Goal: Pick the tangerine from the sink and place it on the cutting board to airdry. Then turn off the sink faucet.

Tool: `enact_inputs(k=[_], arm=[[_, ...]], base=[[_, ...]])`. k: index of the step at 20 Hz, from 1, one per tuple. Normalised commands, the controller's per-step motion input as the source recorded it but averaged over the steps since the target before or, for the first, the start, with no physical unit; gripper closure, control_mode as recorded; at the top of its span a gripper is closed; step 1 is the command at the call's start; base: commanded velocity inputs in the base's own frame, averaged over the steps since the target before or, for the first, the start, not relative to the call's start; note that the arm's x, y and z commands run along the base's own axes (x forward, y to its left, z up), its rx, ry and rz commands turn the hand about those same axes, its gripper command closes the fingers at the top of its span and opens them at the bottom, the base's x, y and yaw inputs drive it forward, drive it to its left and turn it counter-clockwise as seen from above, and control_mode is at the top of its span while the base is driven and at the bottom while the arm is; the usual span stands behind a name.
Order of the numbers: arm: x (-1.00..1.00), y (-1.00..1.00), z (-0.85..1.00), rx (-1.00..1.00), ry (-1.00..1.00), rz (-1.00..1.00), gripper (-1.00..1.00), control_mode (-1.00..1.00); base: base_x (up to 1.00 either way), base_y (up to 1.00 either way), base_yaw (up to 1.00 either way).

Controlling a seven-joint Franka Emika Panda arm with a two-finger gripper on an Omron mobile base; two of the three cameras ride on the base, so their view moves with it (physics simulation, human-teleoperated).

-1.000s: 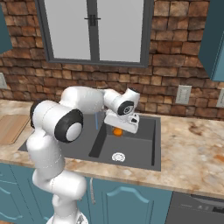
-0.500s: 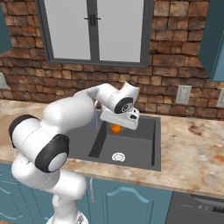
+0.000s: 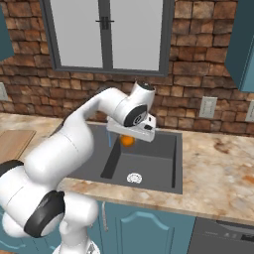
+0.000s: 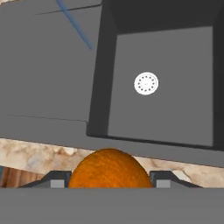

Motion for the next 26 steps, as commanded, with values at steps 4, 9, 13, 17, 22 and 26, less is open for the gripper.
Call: enact_inputs(k=[4, 9, 13, 17, 22, 26], arm=[[-0.41, 0.11, 0.44, 0.0, -0.02, 0.0, 1.0, -1.0], [-0.42, 0.32, 0.34, 0.0, -0.07, 0.0, 1.0, -1.0], [-0.48, 0.49, 0.19, 0.0, -0.06, 0.0, 1.0, -1.0], [-0.62, 0.4, 0.08, -0.01, -0.02, 0.0, 1.0, -1.0], [-0.65, 0.29, 0.2, 0.0, -0.13, 0.0, 1.0, -1.0], [-0.44, 0.27, 0.45, 0.0, -0.11, 0.0, 1.0, -1.0]], base=[[0.0, 0.0, 0.0], [0.0, 0.0, 0.0], [0.0, 0.0, 0.0], [0.0, 0.0, 0.0], [0.0, 0.0, 0.0], [0.0, 0.0, 0.0]])
